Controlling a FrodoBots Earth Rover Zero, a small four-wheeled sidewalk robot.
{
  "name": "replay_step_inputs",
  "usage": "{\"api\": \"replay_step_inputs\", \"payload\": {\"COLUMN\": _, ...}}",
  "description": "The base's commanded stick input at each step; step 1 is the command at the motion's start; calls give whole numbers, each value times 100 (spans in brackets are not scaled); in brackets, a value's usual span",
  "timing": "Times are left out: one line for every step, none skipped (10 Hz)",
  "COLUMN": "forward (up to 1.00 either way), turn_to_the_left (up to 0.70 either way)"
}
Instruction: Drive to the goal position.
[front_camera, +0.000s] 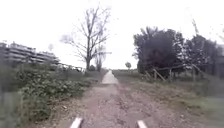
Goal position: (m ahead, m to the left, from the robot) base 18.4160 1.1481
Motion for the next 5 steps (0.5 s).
{"api": "replay_step_inputs", "payload": {"forward": 70, "turn_to_the_left": -27}}
{"api": "replay_step_inputs", "payload": {"forward": 70, "turn_to_the_left": -33}}
{"api": "replay_step_inputs", "payload": {"forward": 70, "turn_to_the_left": -9}}
{"api": "replay_step_inputs", "payload": {"forward": 70, "turn_to_the_left": 0}}
{"api": "replay_step_inputs", "payload": {"forward": 70, "turn_to_the_left": 0}}
